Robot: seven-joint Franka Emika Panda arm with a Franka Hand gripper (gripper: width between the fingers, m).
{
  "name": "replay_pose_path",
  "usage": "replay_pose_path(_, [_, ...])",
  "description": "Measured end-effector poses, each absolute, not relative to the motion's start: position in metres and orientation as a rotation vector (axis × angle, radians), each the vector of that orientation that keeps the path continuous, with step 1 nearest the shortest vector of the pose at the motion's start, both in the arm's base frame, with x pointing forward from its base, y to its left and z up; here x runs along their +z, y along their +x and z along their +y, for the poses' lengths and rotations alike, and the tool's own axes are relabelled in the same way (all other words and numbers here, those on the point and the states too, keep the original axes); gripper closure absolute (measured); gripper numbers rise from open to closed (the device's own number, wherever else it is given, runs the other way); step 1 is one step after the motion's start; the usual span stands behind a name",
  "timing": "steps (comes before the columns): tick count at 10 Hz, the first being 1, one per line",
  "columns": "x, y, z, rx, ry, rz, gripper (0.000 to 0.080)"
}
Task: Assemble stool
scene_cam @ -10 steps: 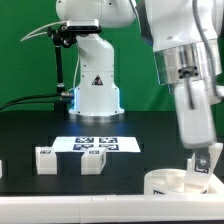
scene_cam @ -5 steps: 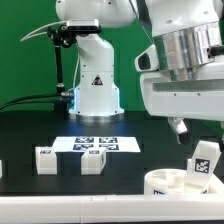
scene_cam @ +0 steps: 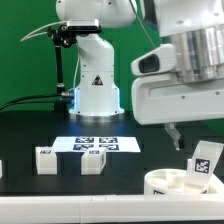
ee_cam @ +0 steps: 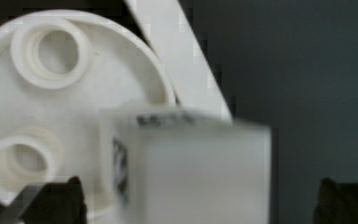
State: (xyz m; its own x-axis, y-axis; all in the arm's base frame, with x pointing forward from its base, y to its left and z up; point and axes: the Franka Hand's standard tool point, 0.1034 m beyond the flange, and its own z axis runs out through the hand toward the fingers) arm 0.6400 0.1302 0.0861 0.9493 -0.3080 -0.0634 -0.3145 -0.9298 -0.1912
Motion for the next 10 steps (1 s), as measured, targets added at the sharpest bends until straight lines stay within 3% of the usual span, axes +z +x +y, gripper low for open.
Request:
replay_pose_path(5, [0.0843,0.6412,0.1224,-0.015,-2.953,-0.076,0.0151])
replay_pose_path(7, [0.0886,0.6400,0.1284,-0.014,-2.951,-0.749,0.0151])
replay_pose_path(10, [0.0820,0.6340,0.1263,0.006,-2.814,-1.219,0.0151])
